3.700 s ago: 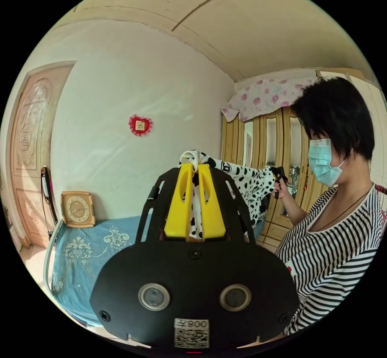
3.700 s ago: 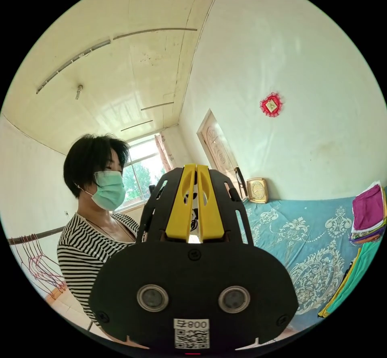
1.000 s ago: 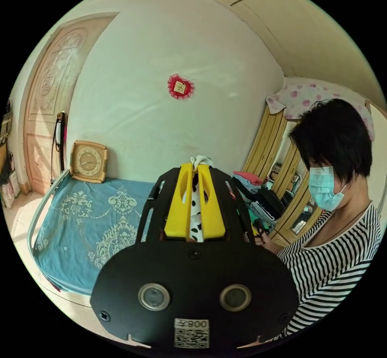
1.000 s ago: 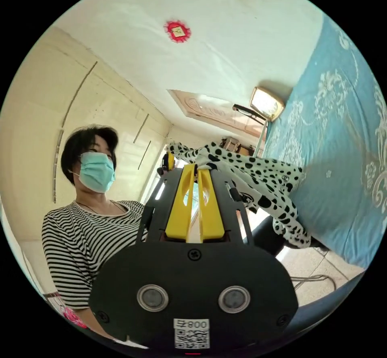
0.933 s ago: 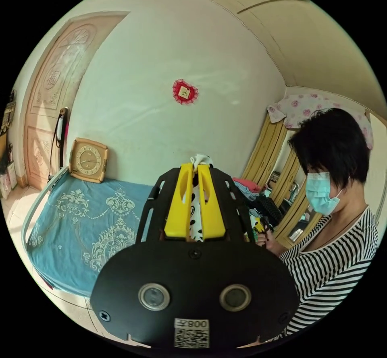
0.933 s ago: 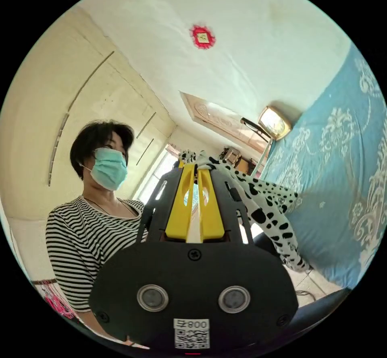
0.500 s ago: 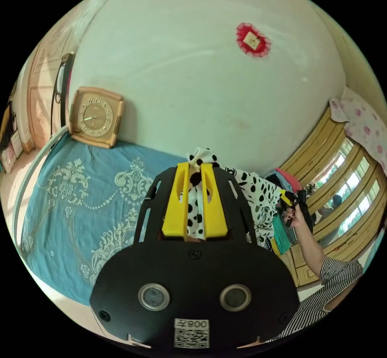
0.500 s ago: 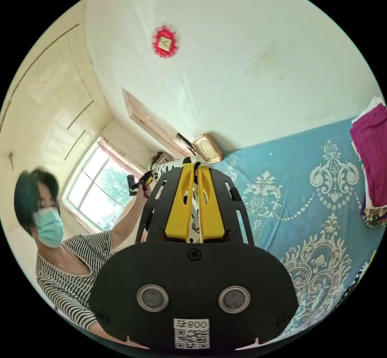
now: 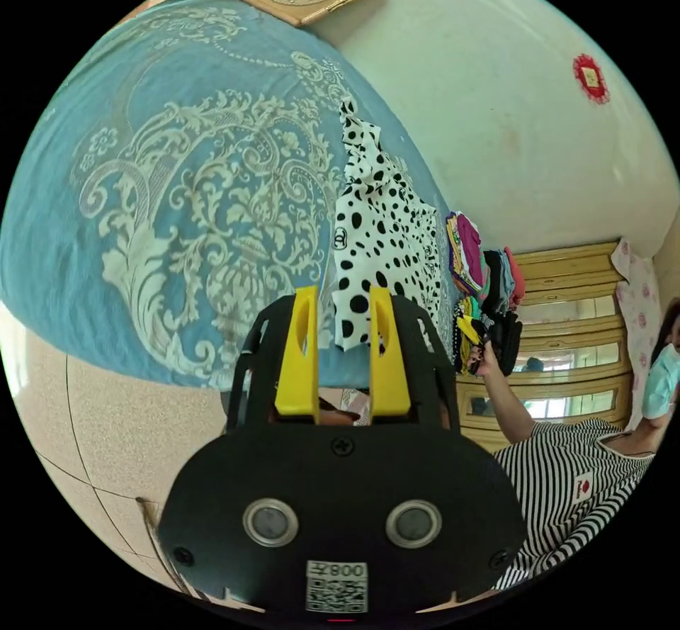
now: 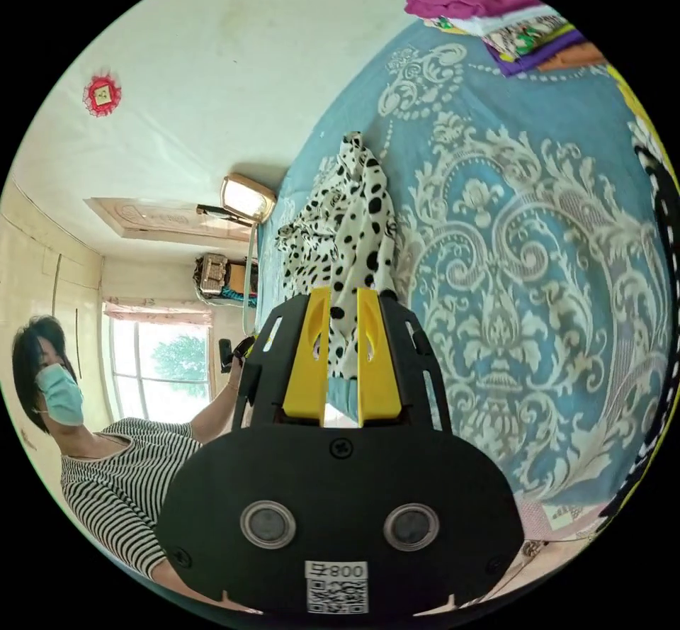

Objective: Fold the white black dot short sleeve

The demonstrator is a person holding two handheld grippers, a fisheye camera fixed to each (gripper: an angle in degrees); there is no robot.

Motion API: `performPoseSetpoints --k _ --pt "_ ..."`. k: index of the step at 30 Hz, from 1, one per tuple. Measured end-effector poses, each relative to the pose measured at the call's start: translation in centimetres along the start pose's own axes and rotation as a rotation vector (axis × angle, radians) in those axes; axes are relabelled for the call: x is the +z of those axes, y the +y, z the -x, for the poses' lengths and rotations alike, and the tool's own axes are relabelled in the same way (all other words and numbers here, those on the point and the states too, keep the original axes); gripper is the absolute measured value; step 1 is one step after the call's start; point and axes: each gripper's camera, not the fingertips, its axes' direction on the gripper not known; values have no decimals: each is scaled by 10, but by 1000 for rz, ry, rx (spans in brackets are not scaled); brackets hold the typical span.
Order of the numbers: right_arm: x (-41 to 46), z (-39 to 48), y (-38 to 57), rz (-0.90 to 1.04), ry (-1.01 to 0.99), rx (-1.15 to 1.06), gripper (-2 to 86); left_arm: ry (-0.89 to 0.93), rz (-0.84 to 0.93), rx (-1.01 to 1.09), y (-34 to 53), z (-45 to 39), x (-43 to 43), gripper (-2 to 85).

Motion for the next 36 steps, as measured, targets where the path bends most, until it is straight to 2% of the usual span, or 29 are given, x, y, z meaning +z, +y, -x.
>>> performPoseSetpoints --k 8,13,15,21,28,36 --pt "28 -6 57 49 2 70 81 -90 133 90 69 2 80 129" --pt "45 35 54 96 193 -34 88 -147 178 48 103 9 129 91" --pt "48 42 52 101 248 -45 89 -114 185 27 116 14 139 71" --pt "59 63 48 85 302 -89 98 -101 186 31 164 17 155 36" --pt "96 87 32 182 649 -144 60 -99 200 41 210 20 169 29" --pt "79 91 32 219 650 -172 8 -58 175 40 250 23 161 23"
